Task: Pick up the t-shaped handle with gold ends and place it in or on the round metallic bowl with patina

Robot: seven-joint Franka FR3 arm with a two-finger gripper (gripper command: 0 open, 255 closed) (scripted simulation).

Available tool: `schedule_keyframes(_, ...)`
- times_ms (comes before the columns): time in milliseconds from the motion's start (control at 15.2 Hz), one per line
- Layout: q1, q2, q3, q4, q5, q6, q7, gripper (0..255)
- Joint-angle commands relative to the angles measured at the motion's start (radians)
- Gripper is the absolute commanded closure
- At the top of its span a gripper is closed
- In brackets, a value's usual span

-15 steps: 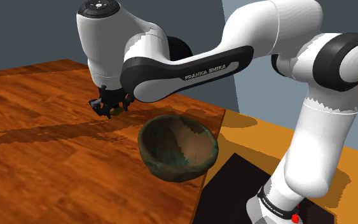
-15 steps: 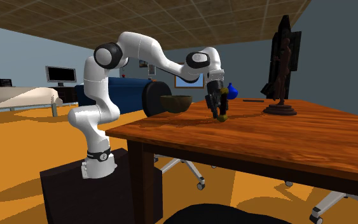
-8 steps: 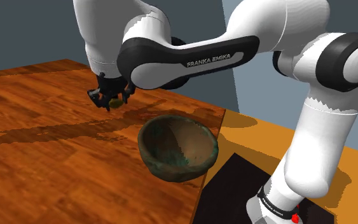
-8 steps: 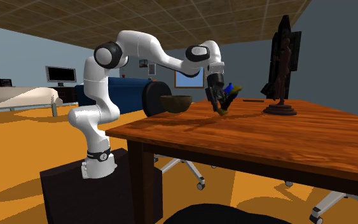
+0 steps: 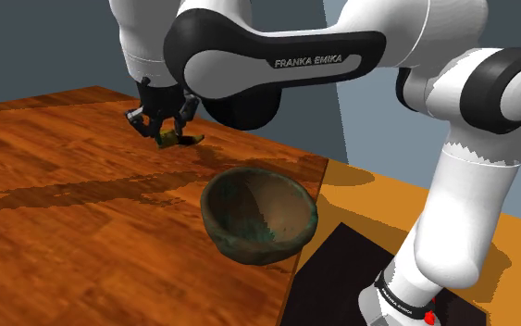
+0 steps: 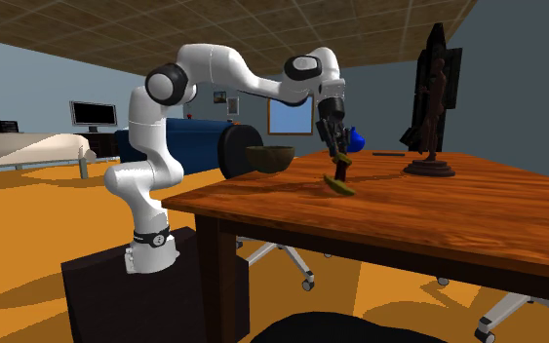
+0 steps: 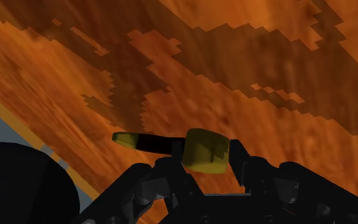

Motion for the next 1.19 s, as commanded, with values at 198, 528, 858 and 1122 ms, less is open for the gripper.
schedule_keyframes(198, 0.017, 0.011, 0.004, 0.078, -0.003, -0.067, -0.022, 255)
schedule_keyframes(528, 0.026, 0.019, 0.004, 0.115, -0.008, -0.096, -0.031, 0)
schedule_keyframes(858, -0.157, -0.228, -0.026, -0.200, 0.274, 0.112, -0.117, 0)
schedule_keyframes(1122, -0.199, -0.390, -0.109, -0.412, 0.478, 0.228, -0.222, 0)
